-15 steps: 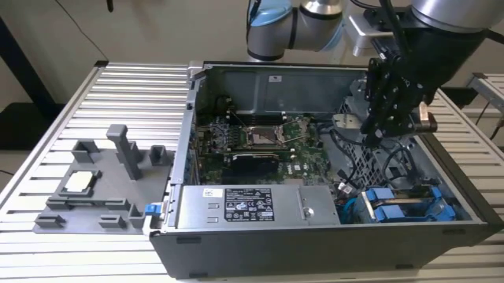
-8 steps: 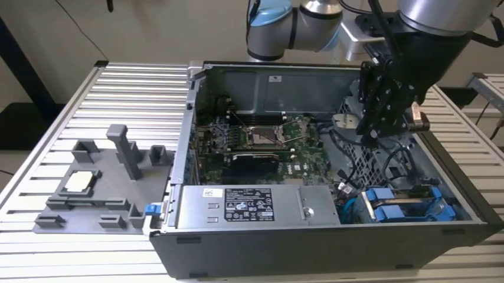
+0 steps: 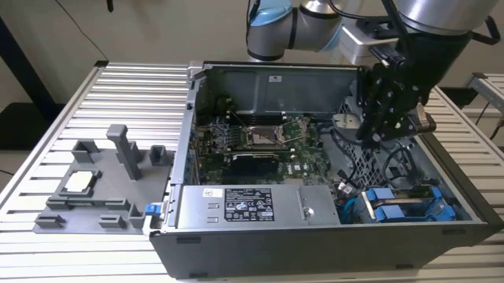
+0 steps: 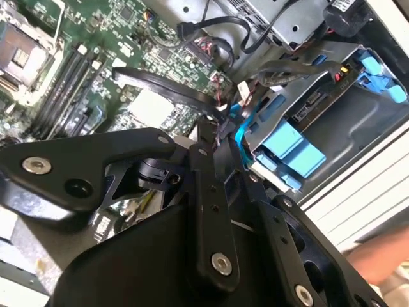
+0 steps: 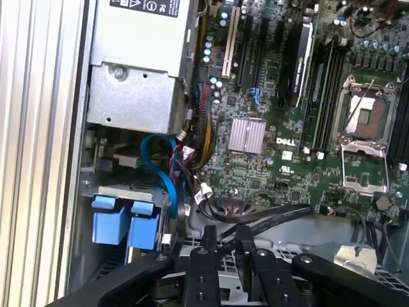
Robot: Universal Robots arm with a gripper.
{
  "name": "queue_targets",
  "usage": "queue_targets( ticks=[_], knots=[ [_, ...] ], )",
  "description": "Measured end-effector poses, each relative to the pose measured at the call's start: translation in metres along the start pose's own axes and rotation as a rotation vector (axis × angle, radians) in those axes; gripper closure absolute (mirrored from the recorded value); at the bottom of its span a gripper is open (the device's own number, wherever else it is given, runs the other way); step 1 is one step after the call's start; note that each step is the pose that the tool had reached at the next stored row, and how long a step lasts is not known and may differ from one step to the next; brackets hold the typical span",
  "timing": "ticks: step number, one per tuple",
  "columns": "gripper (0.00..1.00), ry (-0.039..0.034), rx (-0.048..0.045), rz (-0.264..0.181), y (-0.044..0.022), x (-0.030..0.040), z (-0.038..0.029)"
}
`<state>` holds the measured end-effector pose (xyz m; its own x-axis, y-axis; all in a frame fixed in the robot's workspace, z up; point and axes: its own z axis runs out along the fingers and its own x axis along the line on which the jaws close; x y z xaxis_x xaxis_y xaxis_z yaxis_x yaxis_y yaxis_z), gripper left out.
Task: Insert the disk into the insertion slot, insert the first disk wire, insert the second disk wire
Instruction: 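Insert the first disk wire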
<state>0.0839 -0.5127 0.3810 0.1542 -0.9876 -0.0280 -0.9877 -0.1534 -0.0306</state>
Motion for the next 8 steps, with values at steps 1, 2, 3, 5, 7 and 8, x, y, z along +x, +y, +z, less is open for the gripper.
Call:
queue_targets(
  ticks=[1, 2, 3, 5, 7, 8],
  knots=[
    [0.73, 0.0075, -0.0011, -0.007, 0.0, 0.0, 0.0],
    [0.73, 0.0147, -0.0021, -0.012, 0.0001, 0.0, 0.0],
    [0.73, 0.0193, -0.0018, -0.015, 0.0001, 0.0, 0.0],
    [0.73, 0.0216, 0.0103, -0.017, 0.0001, -0.0002, 0.0008],
    [0.73, 0.0237, 0.0228, -0.02, 0.0001, -0.0003, 0.0019],
    [0.73, 0.0244, 0.0278, -0.021, 0.0001, -0.0003, 0.0023]
  ],
)
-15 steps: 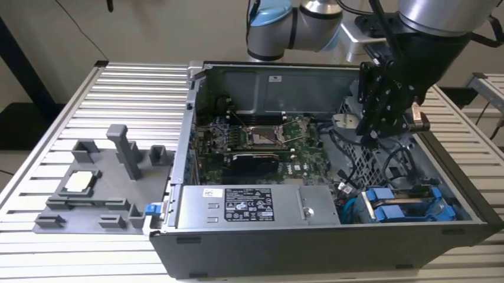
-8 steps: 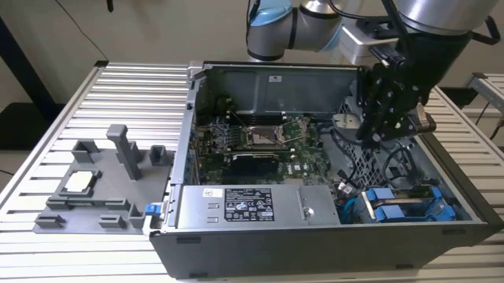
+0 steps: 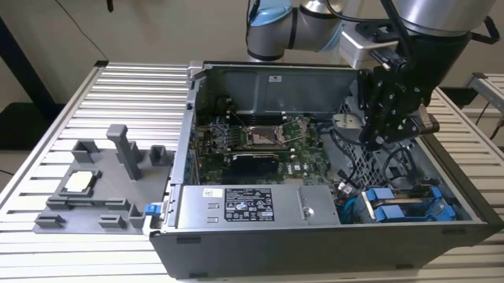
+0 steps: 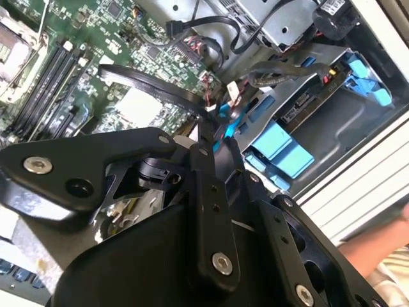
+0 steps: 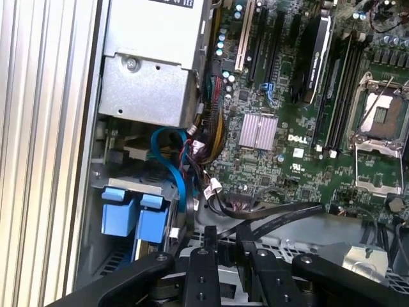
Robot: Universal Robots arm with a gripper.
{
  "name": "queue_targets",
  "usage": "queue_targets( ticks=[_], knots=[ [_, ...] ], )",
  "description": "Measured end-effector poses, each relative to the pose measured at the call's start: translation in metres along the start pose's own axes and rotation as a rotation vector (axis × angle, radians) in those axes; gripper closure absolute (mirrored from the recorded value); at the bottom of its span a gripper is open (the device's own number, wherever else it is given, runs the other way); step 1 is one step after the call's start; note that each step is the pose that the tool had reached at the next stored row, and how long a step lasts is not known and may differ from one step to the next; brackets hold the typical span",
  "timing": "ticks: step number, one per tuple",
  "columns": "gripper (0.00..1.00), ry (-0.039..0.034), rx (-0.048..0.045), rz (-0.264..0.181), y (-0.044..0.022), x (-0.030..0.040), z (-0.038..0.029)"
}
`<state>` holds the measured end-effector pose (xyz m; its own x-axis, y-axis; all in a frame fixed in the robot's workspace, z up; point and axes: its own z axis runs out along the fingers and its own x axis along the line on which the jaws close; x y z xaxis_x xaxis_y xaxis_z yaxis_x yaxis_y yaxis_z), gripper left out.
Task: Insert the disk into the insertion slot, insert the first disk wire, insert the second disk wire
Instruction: 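Insert the first disk wire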
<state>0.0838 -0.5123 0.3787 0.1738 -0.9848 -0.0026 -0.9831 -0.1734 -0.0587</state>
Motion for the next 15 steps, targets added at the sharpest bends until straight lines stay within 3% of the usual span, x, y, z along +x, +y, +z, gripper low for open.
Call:
queue_targets(
  ticks=[6, 8, 9, 15],
  knots=[
    [0.73, 0.0007, 0.0021, -0.001, 0.0002, -0.0001, 0.0004],
    [0.76, 0.0007, 0.002, -0.001, 0.0002, -0.0001, 0.0004],
    [0.83, 0.0007, 0.0021, -0.001, 0.0002, -0.0001, 0.0004],
    [0.84, 0.0009, 0.0021, -0.001, 0.0003, 0.0002, 0.0004]
  ],
)
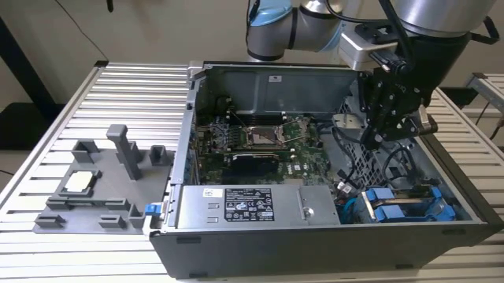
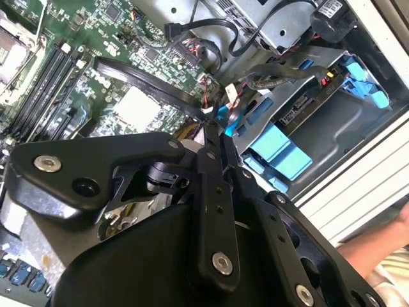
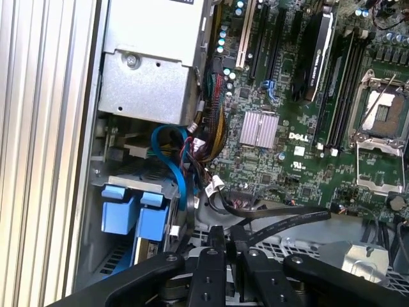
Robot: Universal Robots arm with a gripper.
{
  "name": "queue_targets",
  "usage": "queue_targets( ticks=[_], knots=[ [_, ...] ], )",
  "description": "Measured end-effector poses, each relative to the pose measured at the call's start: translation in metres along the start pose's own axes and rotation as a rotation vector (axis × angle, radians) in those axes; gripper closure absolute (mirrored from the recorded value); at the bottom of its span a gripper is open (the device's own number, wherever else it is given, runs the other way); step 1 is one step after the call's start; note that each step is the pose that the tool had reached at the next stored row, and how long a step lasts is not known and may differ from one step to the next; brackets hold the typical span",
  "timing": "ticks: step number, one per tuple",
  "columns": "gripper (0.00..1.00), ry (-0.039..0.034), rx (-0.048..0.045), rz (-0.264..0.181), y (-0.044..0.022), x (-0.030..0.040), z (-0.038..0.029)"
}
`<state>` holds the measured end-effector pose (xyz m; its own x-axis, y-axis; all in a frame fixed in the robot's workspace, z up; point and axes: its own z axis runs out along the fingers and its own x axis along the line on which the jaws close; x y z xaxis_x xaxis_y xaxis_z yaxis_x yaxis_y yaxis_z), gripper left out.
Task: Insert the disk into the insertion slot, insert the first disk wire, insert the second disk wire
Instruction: 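Insert the first disk wire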
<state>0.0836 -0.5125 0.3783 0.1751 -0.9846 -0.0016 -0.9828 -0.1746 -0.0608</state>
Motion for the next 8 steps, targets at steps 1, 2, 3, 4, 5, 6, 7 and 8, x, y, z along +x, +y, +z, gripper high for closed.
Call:
queue_targets(
  ticks=[1, 2, 3, 4, 5, 6, 7, 8],
  knots=[
    [0.84, 0.0002, -0.0004, 0.0, 0.0001, 0.0012, 0.0],
    [0.84, -0.0004, -0.0014, 0.0, 0.0001, 0.0039, 0.0003],
    [0.84, -0.0006, -0.0026, 0.0, 0.0, 0.0065, 0.0006],
    [0.84, -0.0007, -0.004, 0.0, -0.0001, 0.0093, 0.0008],
    [0.84, -0.001, -0.0052, 0.0, -0.0002, 0.0123, 0.001],
    [0.84, -0.0012, -0.0064, 0.0, -0.0003, 0.0155, 0.0013],
    [0.84, -0.0013, -0.0076, 0.0, -0.0004, 0.0184, 0.0016],
    [0.84, -0.0019, -0.0085, 0.0, -0.0007, 0.0214, 0.0021]
  ],
)
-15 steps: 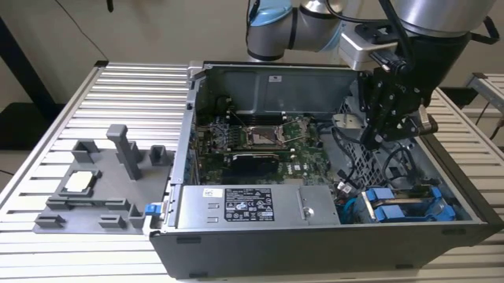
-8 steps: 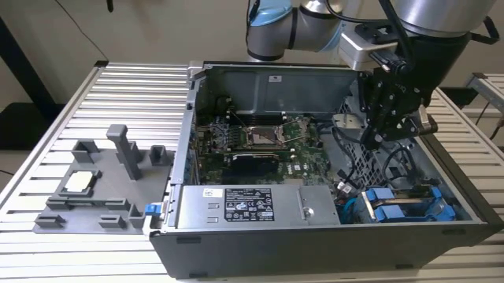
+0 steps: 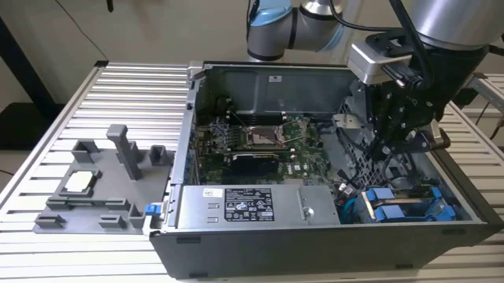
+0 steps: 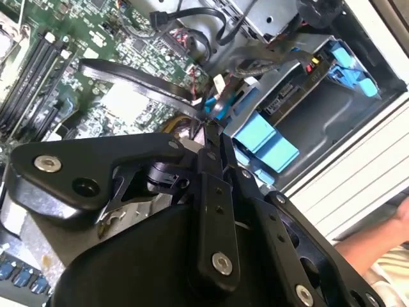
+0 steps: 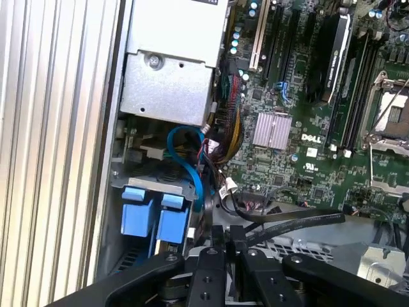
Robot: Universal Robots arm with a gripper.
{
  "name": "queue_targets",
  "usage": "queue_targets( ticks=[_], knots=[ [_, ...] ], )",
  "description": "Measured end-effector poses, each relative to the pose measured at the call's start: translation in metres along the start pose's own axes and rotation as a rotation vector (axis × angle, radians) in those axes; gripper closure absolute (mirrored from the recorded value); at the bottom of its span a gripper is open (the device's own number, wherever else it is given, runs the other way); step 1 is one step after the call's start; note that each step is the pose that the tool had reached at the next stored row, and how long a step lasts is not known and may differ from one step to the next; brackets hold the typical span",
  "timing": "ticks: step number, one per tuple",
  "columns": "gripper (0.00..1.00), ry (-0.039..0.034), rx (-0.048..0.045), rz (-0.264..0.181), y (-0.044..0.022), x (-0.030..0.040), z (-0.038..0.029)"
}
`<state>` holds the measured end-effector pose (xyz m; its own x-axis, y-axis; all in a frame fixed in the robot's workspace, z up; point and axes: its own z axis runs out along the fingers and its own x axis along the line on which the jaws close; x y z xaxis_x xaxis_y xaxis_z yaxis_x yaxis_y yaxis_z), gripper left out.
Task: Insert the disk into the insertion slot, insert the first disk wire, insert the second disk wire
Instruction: 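Insert the first disk wire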
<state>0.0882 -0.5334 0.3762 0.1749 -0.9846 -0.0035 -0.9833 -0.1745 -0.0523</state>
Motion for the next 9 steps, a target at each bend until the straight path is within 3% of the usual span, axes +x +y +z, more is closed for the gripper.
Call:
queue_targets(
  ticks=[9],
  knots=[
    [0.85, -0.0059, -0.0087, 0.0, -0.0056, 0.024, 0.0028]
  ],
)
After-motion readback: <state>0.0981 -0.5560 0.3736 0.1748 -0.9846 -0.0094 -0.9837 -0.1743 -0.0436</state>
